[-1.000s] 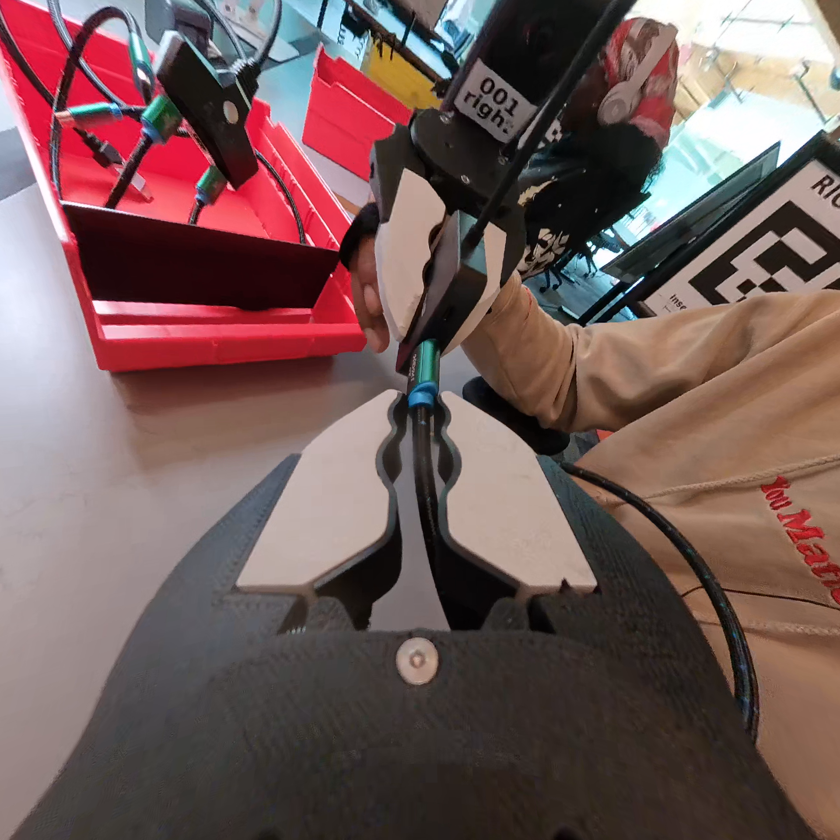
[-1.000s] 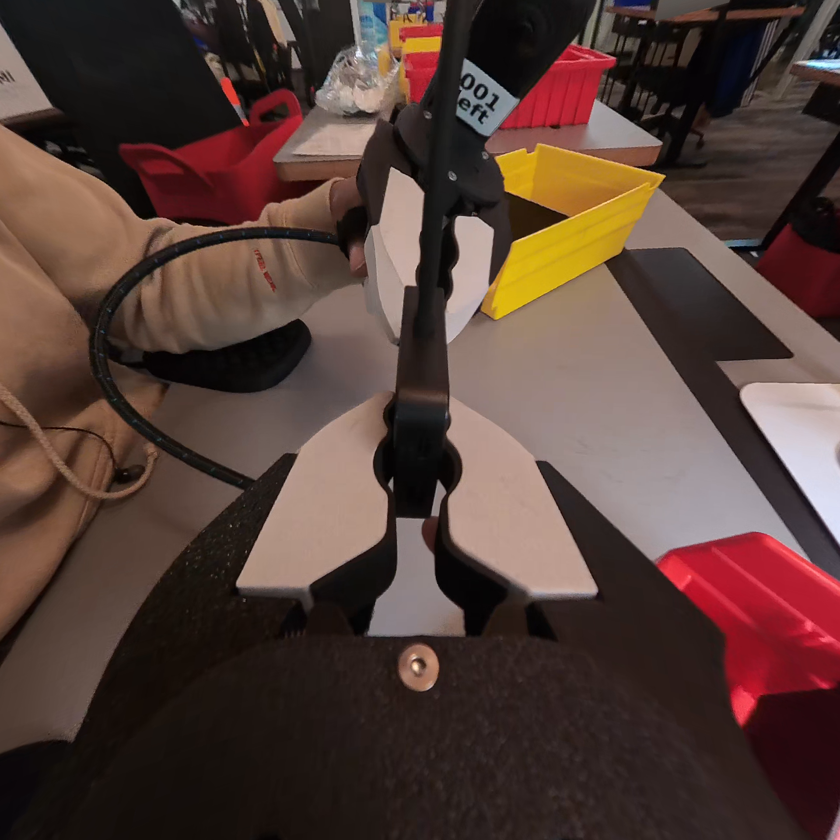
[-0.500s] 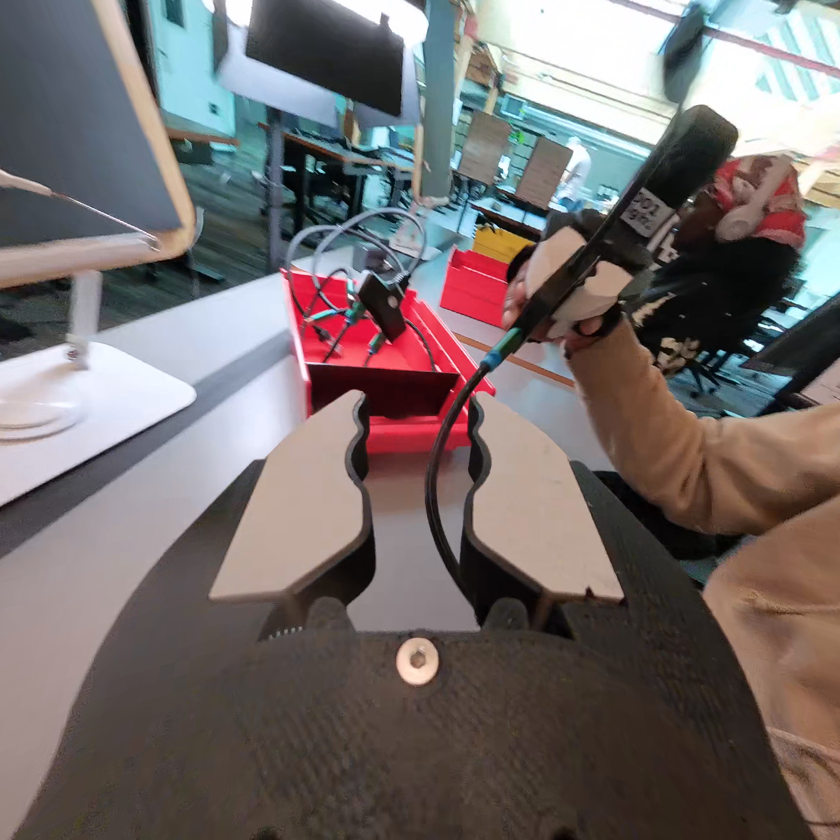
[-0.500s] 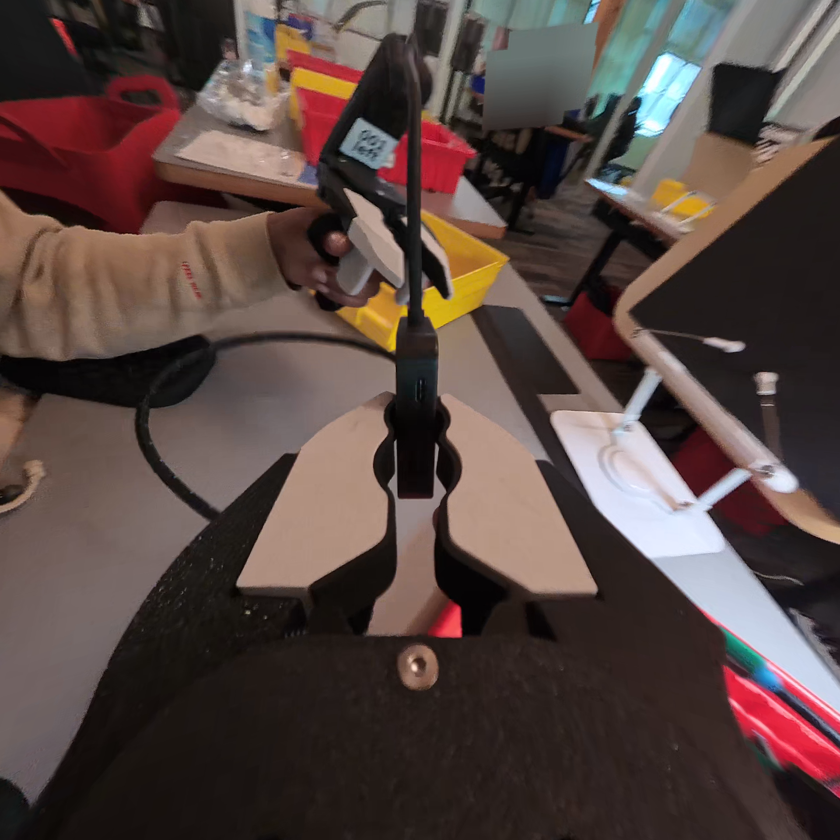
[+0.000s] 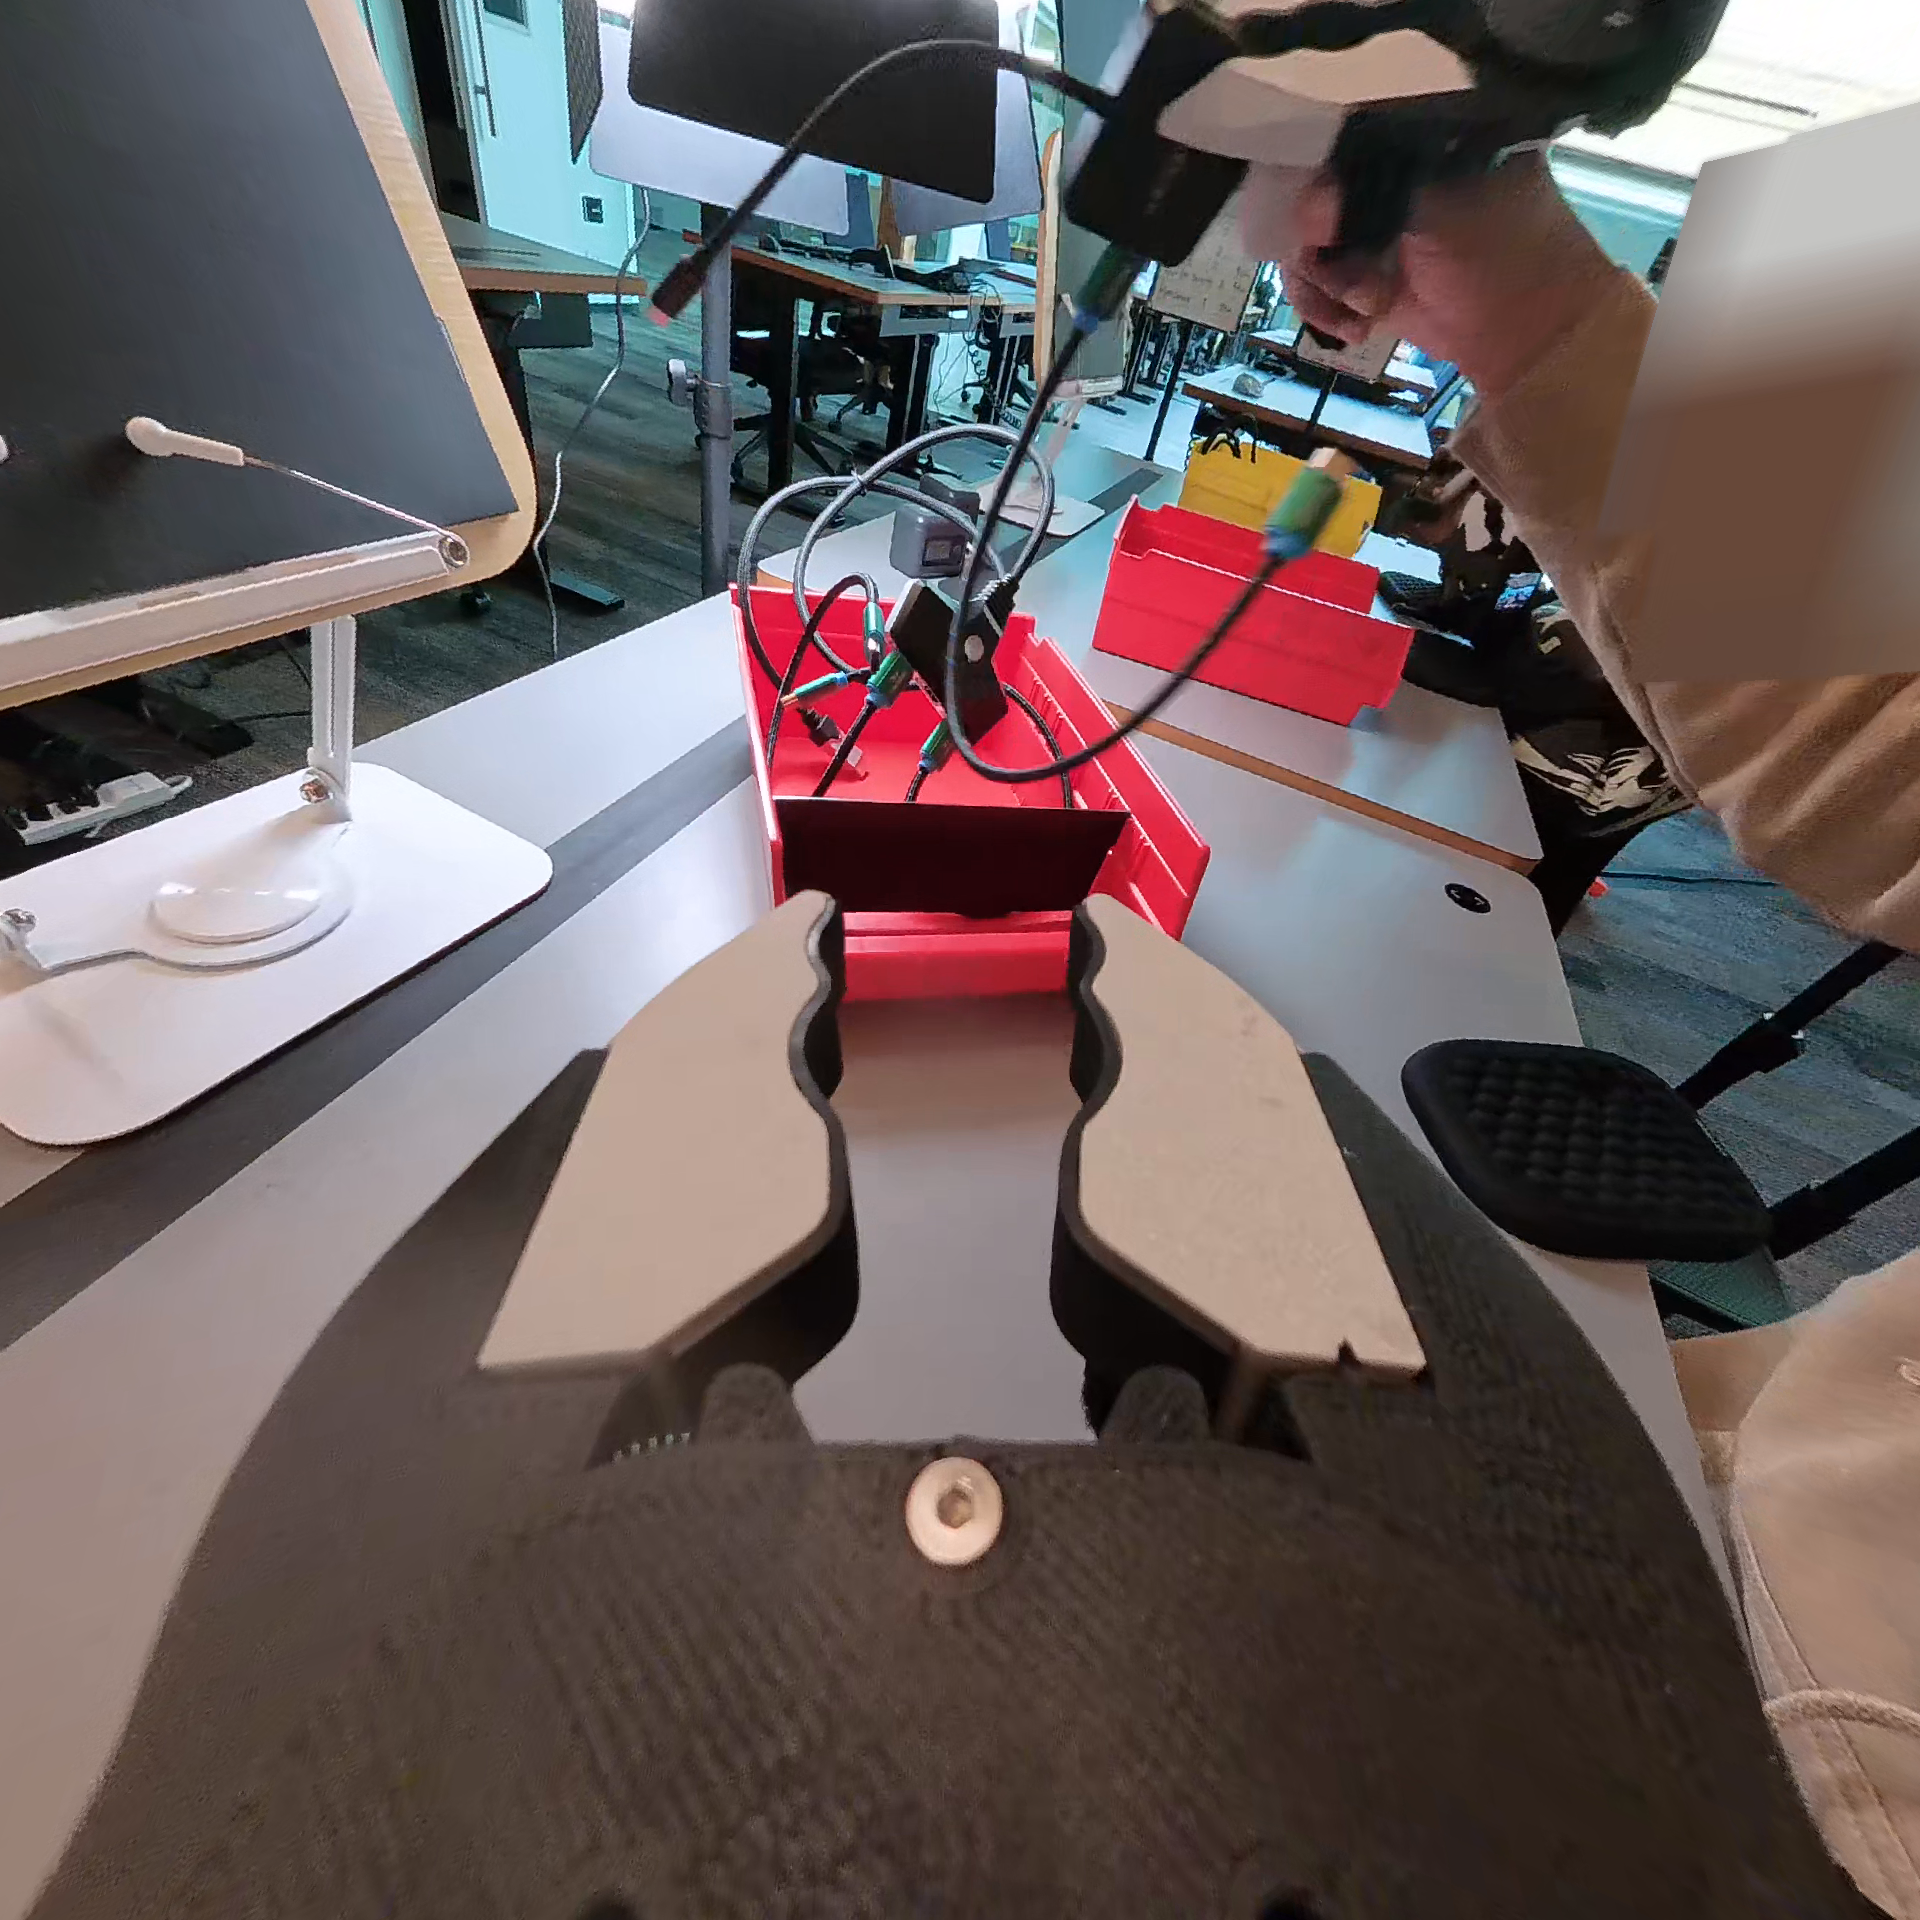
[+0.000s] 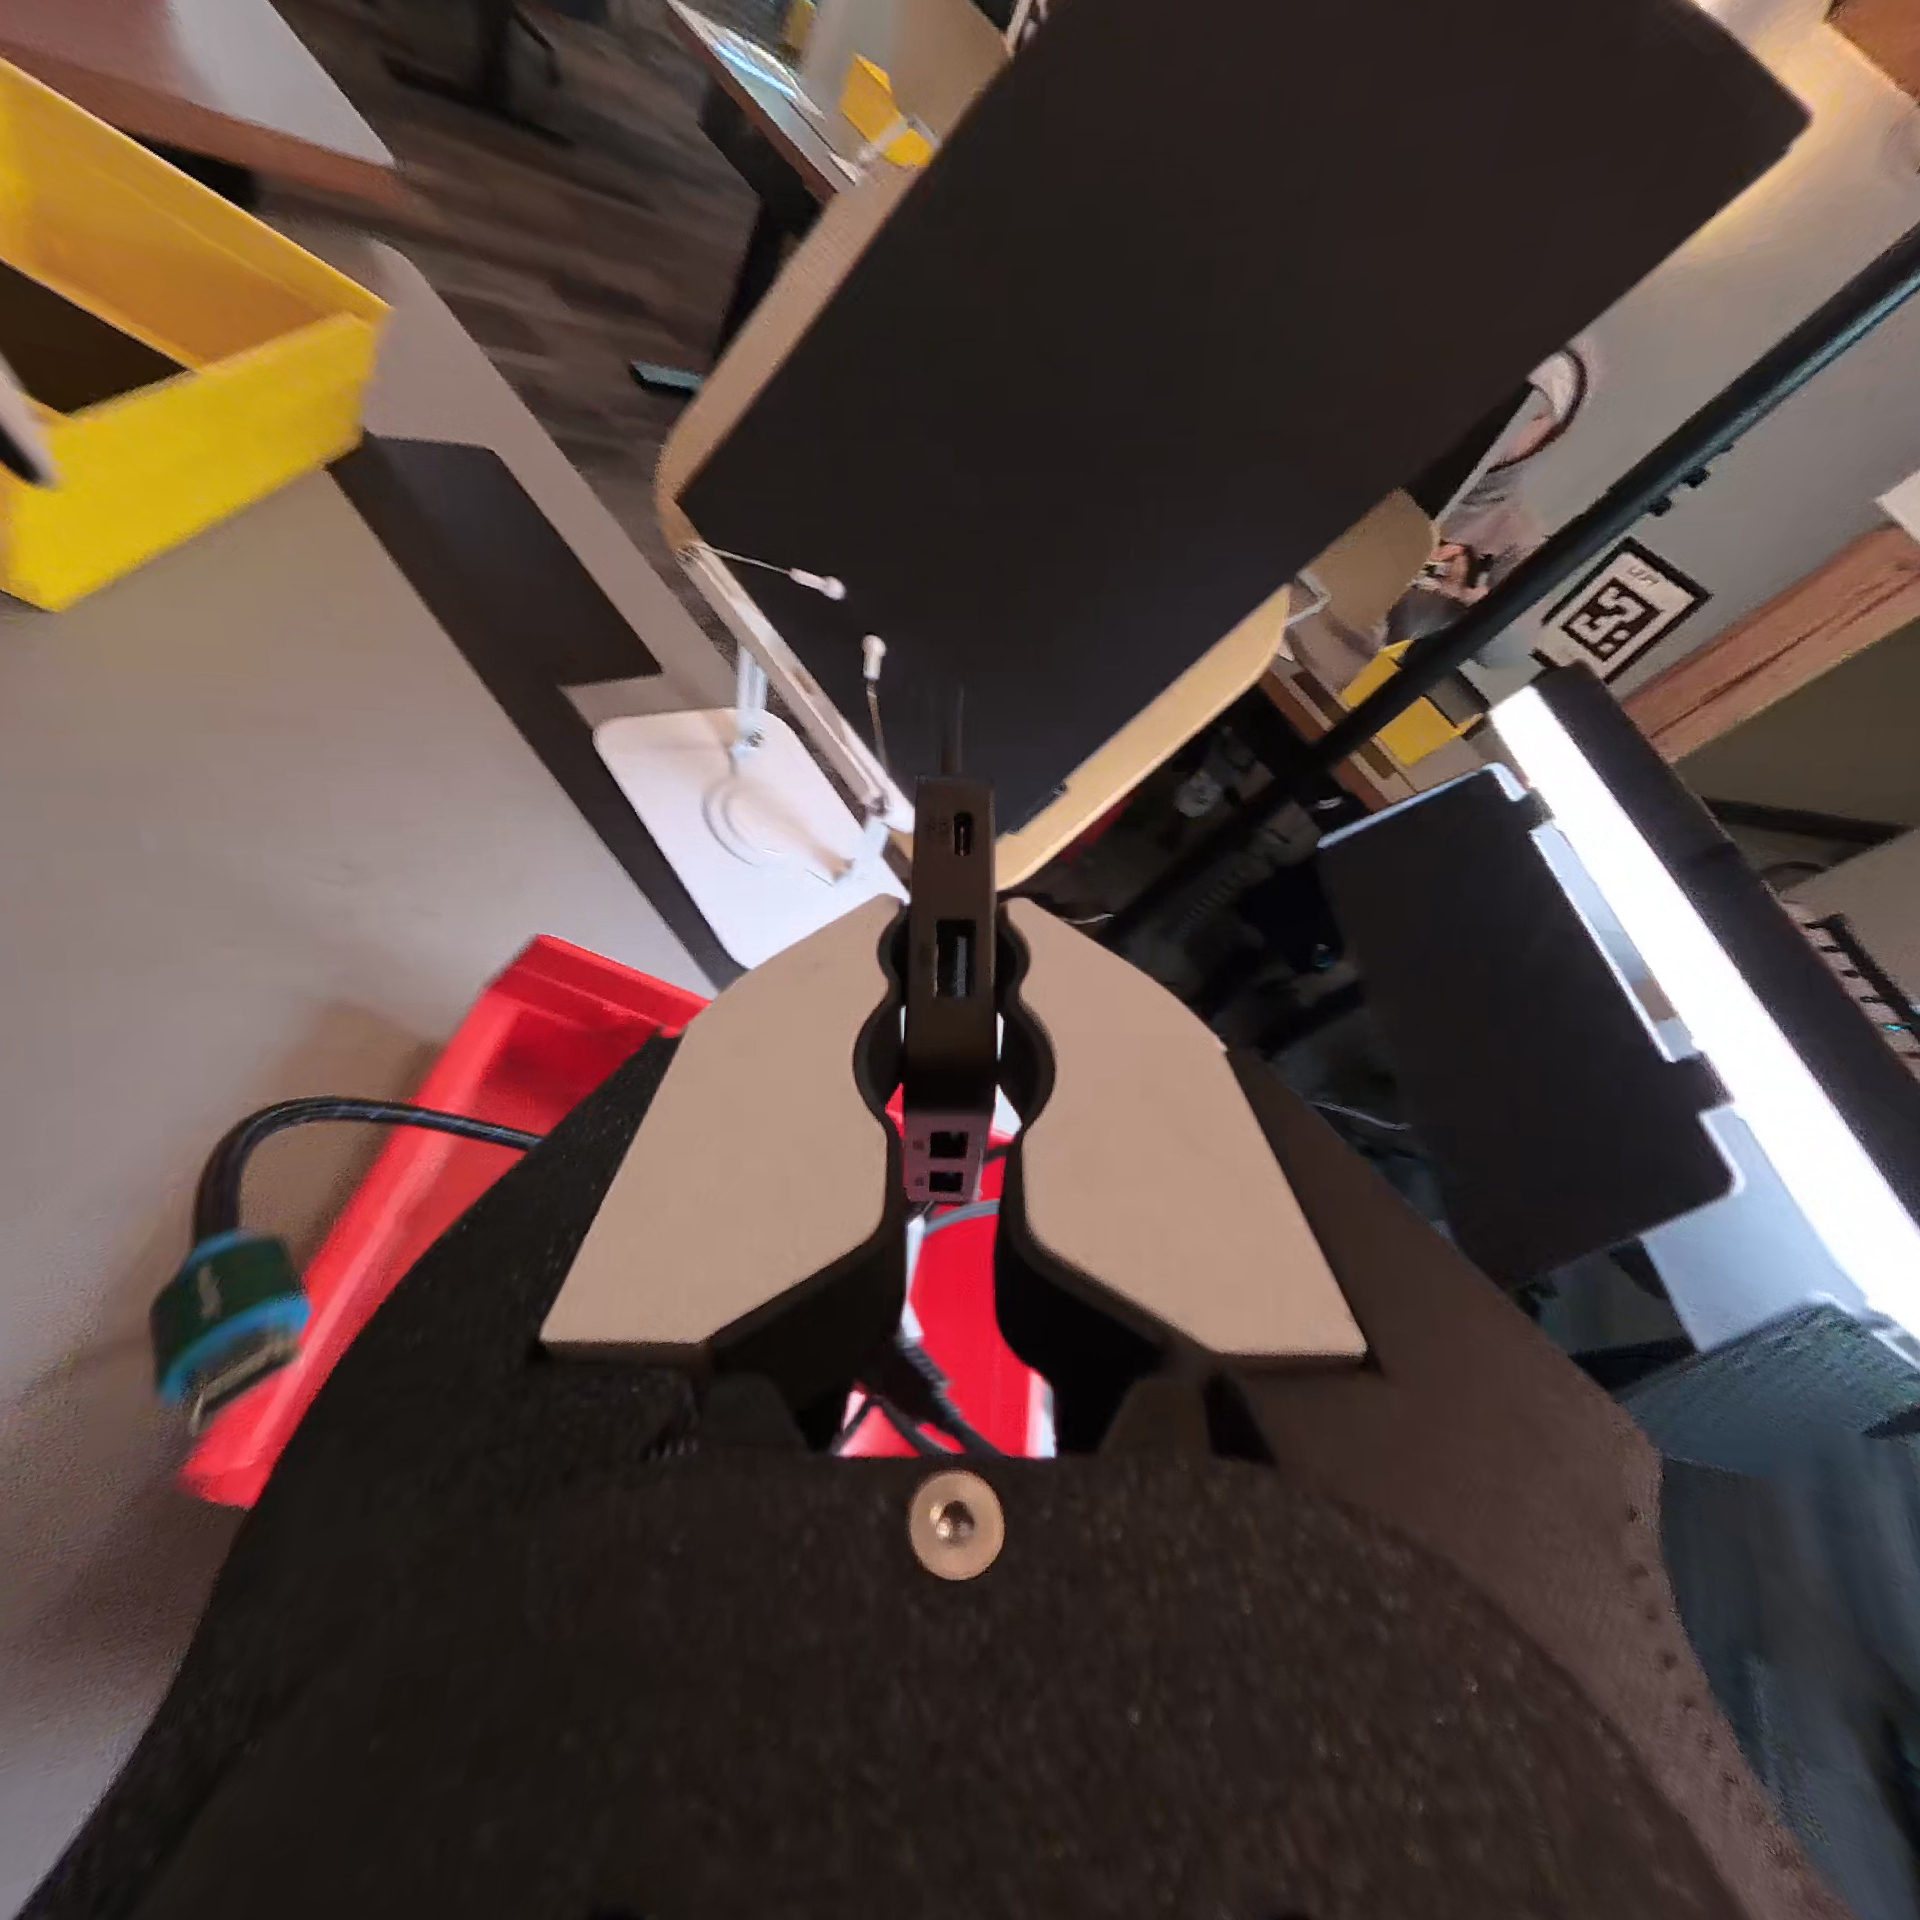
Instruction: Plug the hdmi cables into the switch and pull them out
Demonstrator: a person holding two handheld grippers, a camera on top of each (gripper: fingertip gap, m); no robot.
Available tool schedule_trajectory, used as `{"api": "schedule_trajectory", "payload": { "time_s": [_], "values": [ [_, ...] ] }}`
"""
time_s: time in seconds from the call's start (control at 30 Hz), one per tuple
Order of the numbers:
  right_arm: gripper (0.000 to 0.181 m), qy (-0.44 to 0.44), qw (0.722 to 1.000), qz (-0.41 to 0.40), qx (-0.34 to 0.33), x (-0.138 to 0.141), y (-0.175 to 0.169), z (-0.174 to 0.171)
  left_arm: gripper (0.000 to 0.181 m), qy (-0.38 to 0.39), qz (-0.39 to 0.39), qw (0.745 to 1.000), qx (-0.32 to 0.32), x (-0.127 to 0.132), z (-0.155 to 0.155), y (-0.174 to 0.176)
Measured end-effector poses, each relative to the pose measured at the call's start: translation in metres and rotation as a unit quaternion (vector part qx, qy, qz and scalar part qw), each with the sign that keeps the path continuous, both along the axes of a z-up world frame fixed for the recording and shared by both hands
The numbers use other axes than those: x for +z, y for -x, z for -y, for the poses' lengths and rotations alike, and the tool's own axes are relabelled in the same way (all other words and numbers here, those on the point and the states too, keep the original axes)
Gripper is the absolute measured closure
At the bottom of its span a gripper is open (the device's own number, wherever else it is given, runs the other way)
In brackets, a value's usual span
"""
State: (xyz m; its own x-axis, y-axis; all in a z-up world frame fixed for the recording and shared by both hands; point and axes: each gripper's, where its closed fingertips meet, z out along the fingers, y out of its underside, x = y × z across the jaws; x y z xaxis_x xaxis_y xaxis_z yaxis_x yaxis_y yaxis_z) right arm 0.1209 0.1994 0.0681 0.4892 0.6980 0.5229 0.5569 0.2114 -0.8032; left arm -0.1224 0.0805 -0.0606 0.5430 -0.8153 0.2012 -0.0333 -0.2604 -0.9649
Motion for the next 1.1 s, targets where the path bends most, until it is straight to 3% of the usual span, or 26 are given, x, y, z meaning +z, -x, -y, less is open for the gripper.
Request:
{"api": "schedule_trajectory", "payload": {
  "time_s": [0.13,0.27,0.4,0.57,0.77,0.9,1.0,1.1],
  "values": [
    [0.167,0.006,1.000,0.012,-0.028,-0.035,-0.014,-0.039,0.140,-0.005,-0.006,1.000,0.002,0.002,0.002,0.002],
    [0.167,0.054,0.991,0.106,-0.053,-0.115,-0.026,-0.048,0.142,-0.010,0.003,1.000,0.009,0.006,0.002,0.008],
    [0.168,0.099,0.964,0.233,-0.075,-0.189,-0.043,-0.047,0.143,-0.001,0.009,1.000,0.007,0.003,-0.001,0.009],
    [0.167,0.144,0.945,0.283,-0.075,-0.209,-0.042,-0.050,0.143,0.008,-0.003,1.000,0.004,-0.006,-0.004,0.003],
    [0.166,0.167,0.901,0.398,-0.056,-0.237,-0.022,-0.050,0.143,0.021,-0.039,0.999,0.013,-0.017,-0.006,0.002],
    [0.165,0.130,0.887,0.439,-0.064,-0.226,-0.015,-0.049,0.143,0.016,-0.037,0.999,0.025,-0.012,-0.006,0.008],
    [0.148,0.089,0.936,0.334,-0.067,-0.175,0.008,-0.041,0.143,0.012,-0.041,0.999,0.034,-0.011,-0.006,0.012],
    [0.142,0.066,0.975,0.207,-0.042,-0.119,0.027,-0.007,0.142,0.012,-0.044,0.998,0.041,-0.010,-0.007,0.015]
  ]
}}
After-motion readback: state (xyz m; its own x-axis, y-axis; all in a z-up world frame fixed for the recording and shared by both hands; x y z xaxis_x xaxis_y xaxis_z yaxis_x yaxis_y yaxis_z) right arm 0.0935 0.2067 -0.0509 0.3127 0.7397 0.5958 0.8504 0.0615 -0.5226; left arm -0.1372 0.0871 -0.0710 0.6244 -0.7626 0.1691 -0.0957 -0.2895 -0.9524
